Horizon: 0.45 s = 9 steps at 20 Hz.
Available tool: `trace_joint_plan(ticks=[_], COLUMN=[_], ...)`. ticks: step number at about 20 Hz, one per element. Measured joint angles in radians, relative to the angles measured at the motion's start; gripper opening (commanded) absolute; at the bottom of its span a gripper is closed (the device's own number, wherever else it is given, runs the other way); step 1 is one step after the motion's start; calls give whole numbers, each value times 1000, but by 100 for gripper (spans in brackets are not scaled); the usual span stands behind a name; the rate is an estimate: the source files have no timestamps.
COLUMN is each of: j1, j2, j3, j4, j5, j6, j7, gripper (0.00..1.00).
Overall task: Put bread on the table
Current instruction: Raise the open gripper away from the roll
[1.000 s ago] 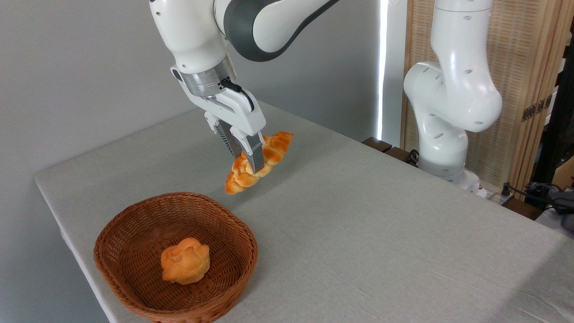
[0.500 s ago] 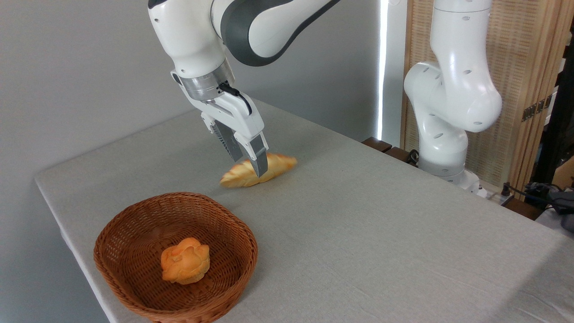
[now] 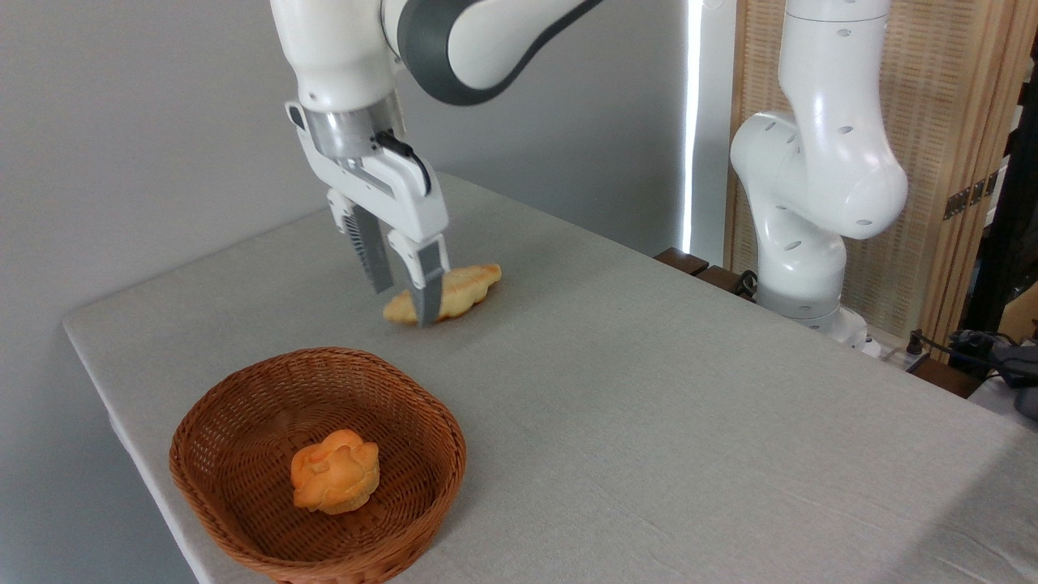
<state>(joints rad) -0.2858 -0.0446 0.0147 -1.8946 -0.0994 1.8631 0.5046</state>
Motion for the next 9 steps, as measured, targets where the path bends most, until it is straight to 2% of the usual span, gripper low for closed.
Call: trace_joint_plan(ticks=[3, 6, 9], j1=[0, 1, 2], j2=[-4, -5, -5], j3=[0, 1, 4], j4=[27, 33, 33], j5=[53, 66, 67], j6=[57, 114, 124], j7=[0, 0, 0], gripper=[100, 100, 100])
